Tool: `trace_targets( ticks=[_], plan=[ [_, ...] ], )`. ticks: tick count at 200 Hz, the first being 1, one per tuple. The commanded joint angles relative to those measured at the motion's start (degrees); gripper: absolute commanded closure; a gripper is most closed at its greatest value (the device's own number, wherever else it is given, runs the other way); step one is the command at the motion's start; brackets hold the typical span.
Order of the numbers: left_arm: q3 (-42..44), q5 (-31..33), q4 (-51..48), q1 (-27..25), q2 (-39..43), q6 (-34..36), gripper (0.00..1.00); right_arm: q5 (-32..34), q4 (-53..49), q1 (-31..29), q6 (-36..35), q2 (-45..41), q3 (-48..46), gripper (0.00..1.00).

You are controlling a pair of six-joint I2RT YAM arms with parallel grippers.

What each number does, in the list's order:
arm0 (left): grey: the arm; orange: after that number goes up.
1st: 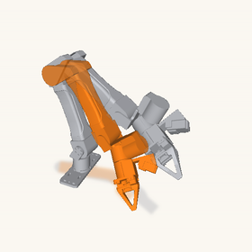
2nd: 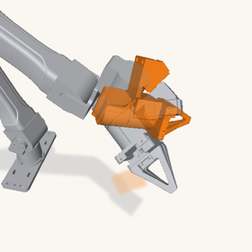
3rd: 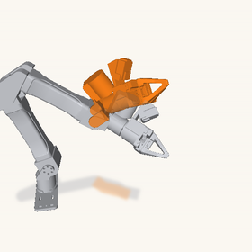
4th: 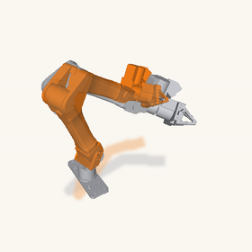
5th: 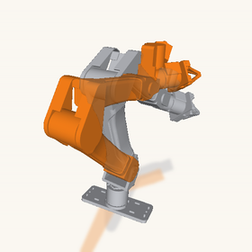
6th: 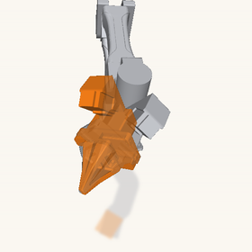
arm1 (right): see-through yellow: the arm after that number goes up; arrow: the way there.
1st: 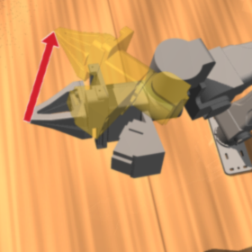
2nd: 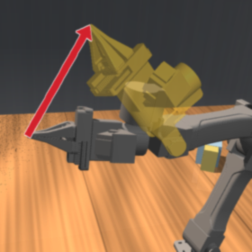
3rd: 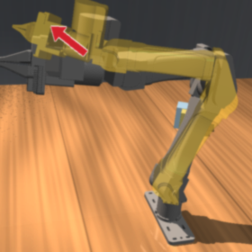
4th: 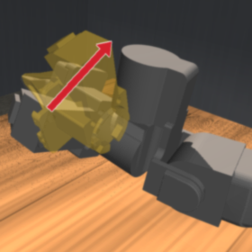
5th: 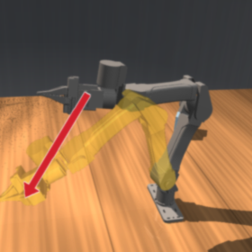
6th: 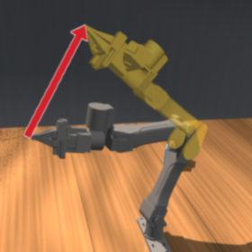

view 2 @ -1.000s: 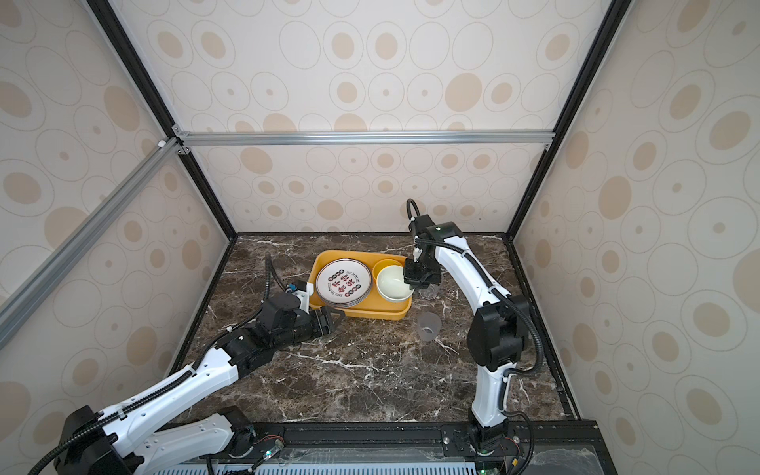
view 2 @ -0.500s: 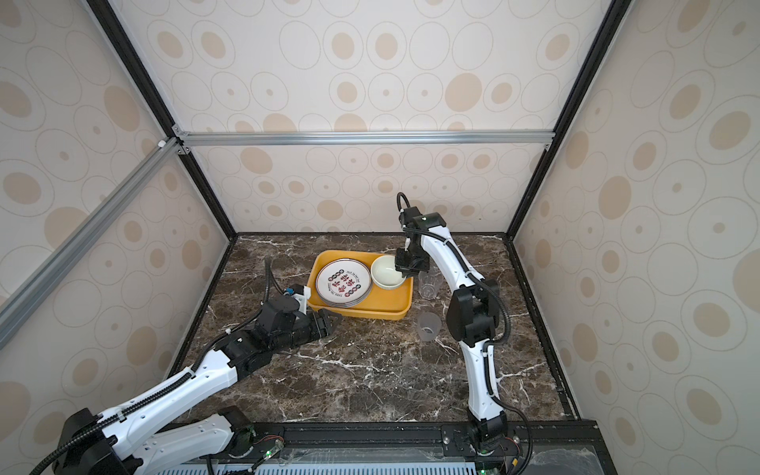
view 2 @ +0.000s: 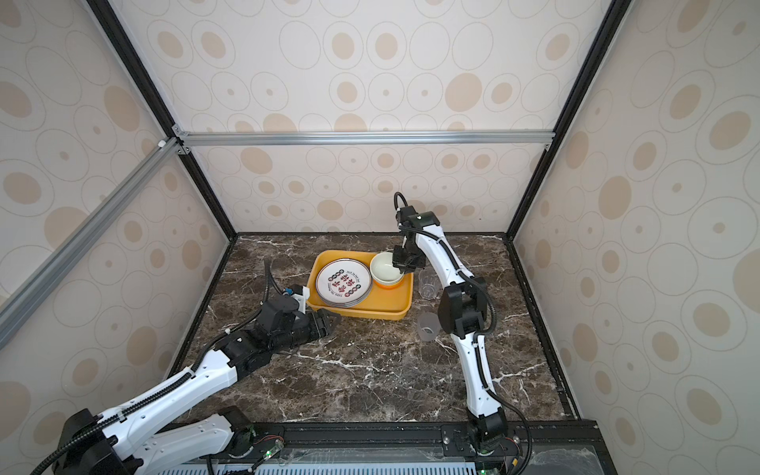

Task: Place the mixed dishes into the plastic bin
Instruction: 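Lower the cream bowls into the yellow bowl with the right gripper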

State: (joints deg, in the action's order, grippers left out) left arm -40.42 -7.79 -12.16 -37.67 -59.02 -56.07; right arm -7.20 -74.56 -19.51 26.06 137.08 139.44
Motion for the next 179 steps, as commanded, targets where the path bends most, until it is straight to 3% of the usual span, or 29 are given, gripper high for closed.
trace_targets(
  ticks=[1,147,179],
  plan=[
    [0.52,0.59,-0.98,0.53,1.01,-0.88,0.31,0.26,-0.53,0.25,0.55,0.85,2.48,0.96],
    [1.73,1.03,-1.32,0.62,2.97,-1.85,0.31,0.43,1.11,0.61,1.86,4.15,4.22,0.94],
    [1.84,1.11,-1.31,0.65,3.17,-2.03,0.31,0.21,1.22,0.63,2.06,4.51,4.57,0.9]
  ],
)
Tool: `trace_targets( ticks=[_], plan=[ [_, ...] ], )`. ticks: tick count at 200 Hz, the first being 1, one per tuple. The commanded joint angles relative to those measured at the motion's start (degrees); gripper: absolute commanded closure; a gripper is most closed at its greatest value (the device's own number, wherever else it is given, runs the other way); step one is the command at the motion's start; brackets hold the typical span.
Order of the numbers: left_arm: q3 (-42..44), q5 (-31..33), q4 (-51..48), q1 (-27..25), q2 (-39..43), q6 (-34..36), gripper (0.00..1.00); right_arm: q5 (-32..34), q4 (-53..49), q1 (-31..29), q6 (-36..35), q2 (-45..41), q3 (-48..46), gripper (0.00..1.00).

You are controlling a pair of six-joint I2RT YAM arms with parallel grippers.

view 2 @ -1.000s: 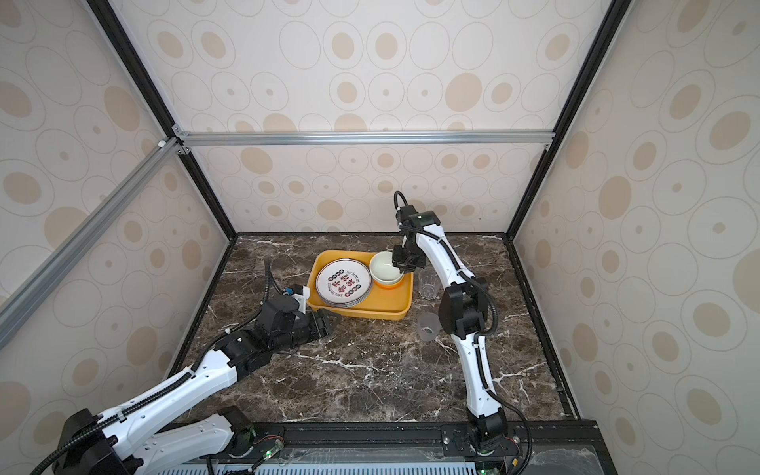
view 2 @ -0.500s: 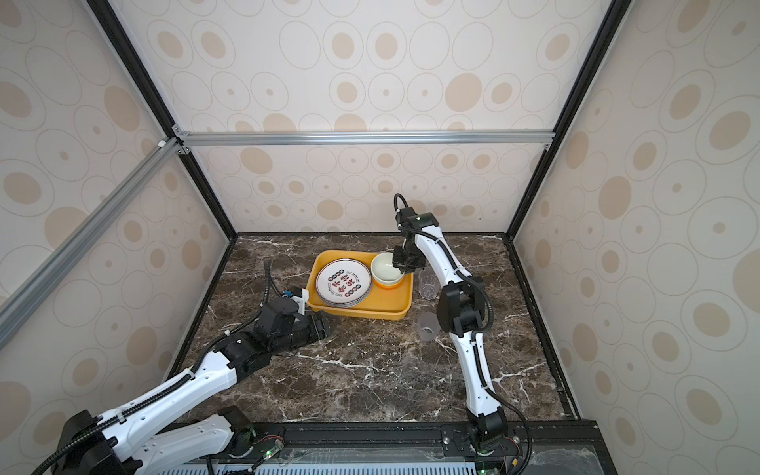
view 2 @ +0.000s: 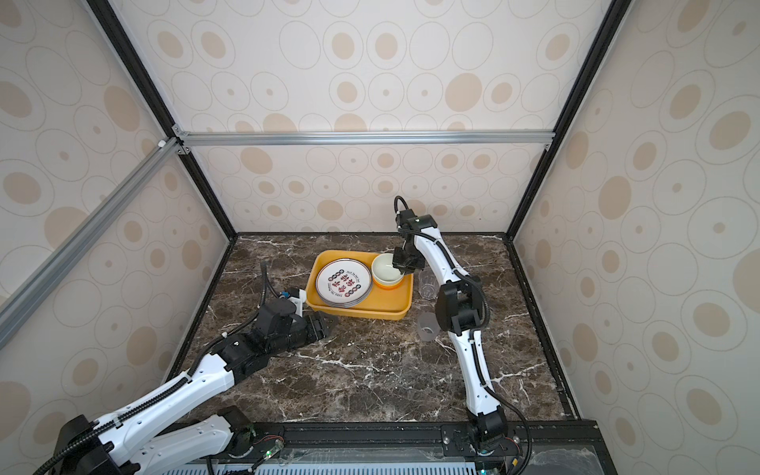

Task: Place the mixed dishes into the plastic bin
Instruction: 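Lower the cream bowls into the yellow bowl with the right gripper, then open the right gripper and lift it away from the cream bowls, then move the right gripper down to the clear glass cup beside the bin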

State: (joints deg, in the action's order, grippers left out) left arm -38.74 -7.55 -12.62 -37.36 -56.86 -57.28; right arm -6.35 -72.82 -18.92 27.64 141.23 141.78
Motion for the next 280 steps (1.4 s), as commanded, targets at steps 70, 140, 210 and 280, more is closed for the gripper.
trace_targets(
  ticks=[70,140,210,280],
  plan=[
    [0.4,0.63,-0.62,0.32,1.4,-0.82,0.31,-0.86,-1.44,0.04,0.48,-1.31,2.72,0.78],
    [0.23,-1.29,0.43,0.31,1.62,0.44,0.31,0.24,1.82,0.01,-0.3,-14.75,-9.61,0.72],
    [-3.13,-3.8,-0.95,0.35,-0.8,4.3,0.3,0.32,8.78,0.01,-0.92,-31.25,-31.18,0.69],
    [-6.25,-9.4,0.88,0.2,-6.69,7.74,0.3,2.55,12.79,0.34,-0.85,-46.67,-49.56,0.63]
  ],
)
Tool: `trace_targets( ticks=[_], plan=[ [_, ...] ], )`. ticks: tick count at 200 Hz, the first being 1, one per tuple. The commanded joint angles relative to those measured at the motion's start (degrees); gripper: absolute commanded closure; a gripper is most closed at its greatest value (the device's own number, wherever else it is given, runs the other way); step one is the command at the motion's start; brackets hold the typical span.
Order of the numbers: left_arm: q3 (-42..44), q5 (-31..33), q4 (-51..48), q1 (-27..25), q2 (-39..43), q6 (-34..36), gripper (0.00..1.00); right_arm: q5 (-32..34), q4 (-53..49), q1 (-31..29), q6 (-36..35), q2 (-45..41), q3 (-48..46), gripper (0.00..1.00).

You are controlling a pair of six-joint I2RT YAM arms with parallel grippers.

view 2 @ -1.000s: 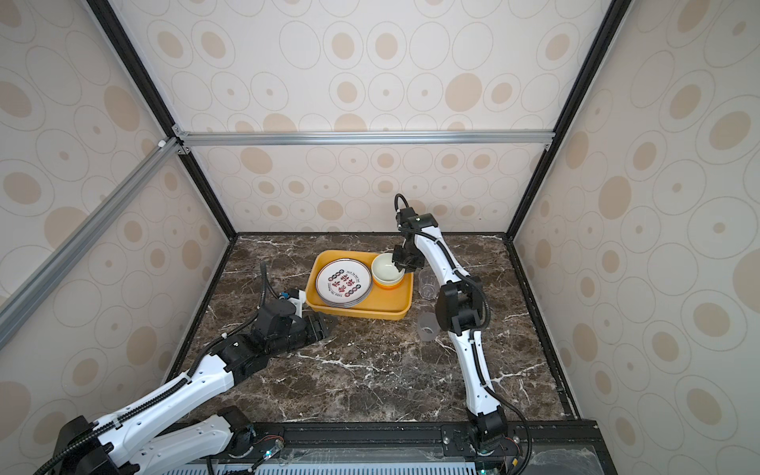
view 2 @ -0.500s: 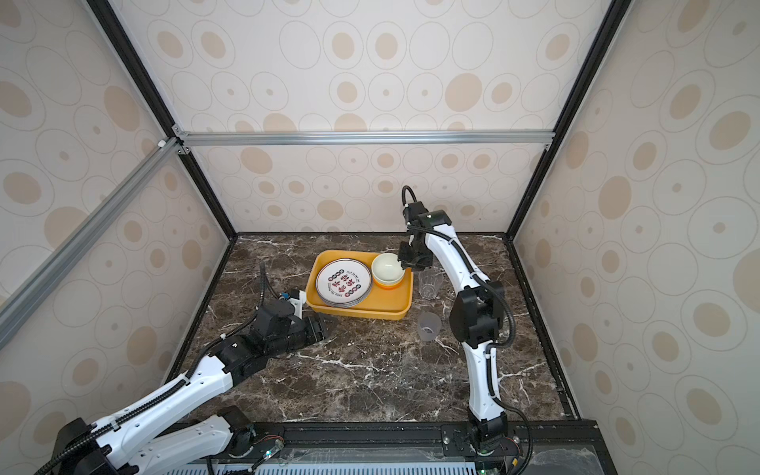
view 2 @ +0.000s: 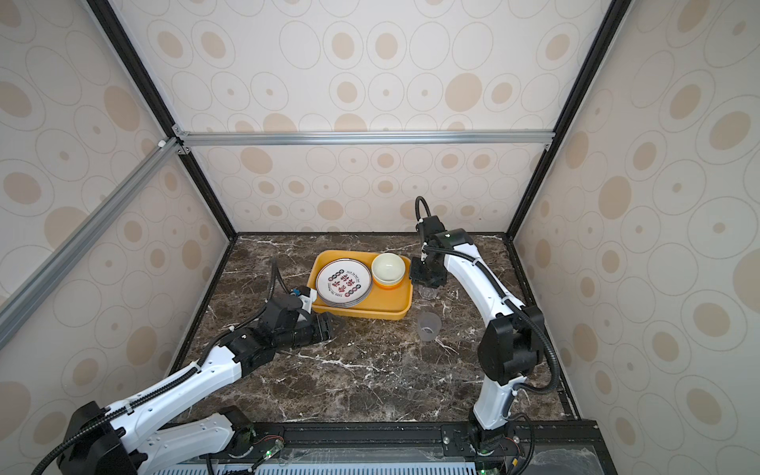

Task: Place the mixed dishes into the plastic bin
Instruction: 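Move the right gripper down to the clear glass cup beside the bin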

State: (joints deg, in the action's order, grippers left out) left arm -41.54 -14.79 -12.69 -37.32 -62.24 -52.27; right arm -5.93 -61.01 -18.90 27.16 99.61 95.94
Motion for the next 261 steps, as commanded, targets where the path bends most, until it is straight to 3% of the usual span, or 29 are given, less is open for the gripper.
trace_targets(
  ticks=[1,47,94,144,261],
  plan=[
    [-3.46,-2.26,1.01,0.19,-1.4,2.76,0.3,2.23,0.98,0.38,-0.36,-5.22,-3.96,0.63],
    [-4.38,-3.75,3.76,-0.7,-4.75,2.59,0.3,3.71,2.97,2.46,0.72,-10.35,-12.18,0.59],
    [-7.57,-2.86,4.77,-3.15,-8.6,2.65,0.3,2.51,8.43,9.04,2.77,-10.67,-15.97,0.55],
    [-9.24,-1.85,5.21,-5.42,-10.92,2.22,0.31,0.84,9.33,12.69,4.74,-1.79,-9.79,0.57],
    [-12.07,1.13,3.98,-7.66,-13.69,2.7,0.31,-0.61,7.68,14.06,5.94,14.27,2.89,0.63]
  ],
)
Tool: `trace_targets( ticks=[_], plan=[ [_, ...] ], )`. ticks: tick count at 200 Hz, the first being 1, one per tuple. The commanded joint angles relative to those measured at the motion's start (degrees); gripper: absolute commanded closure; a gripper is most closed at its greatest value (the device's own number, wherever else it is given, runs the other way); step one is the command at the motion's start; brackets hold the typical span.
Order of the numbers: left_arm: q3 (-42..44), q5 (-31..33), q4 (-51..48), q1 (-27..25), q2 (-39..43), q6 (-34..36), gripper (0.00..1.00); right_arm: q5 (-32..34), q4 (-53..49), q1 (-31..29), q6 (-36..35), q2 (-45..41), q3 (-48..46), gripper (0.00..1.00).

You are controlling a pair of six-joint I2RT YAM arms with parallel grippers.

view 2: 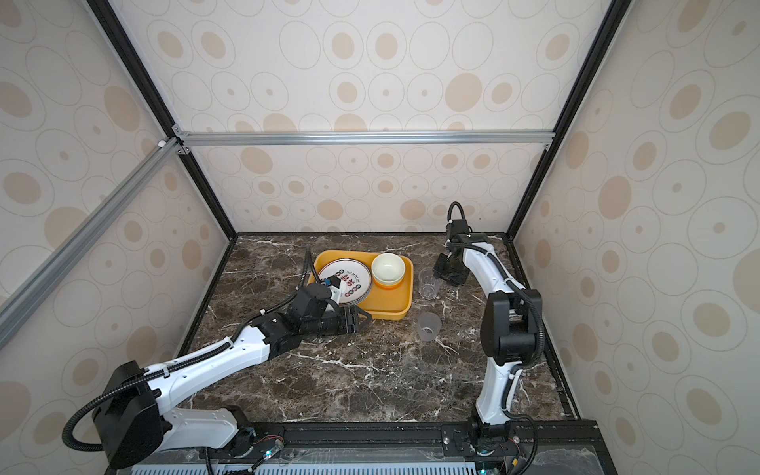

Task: Place the mixed dishes into the plastic bin
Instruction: 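Move the right gripper down to the clear glass cup beside the bin, then close the right gripper on the clear glass cup's rim and lift it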

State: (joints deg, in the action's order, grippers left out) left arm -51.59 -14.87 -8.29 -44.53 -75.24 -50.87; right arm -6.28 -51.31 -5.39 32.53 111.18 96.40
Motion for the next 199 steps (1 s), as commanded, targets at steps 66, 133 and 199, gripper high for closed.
trace_targets(
  ticks=[66,133,199],
  plan=[
    [-0.93,1.09,0.11,-0.38,-1.02,0.97,0.31,-0.48,-2.41,0.82,0.43,6.37,4.43,0.71],
    [0.24,1.26,0.37,-0.38,-0.25,0.63,0.31,-0.84,-2.51,0.82,0.35,7.65,4.42,0.82],
    [2.31,1.76,1.47,-0.44,1.22,-0.3,0.31,0.3,-4.06,0.76,-1.25,5.38,3.55,0.93]
  ],
)
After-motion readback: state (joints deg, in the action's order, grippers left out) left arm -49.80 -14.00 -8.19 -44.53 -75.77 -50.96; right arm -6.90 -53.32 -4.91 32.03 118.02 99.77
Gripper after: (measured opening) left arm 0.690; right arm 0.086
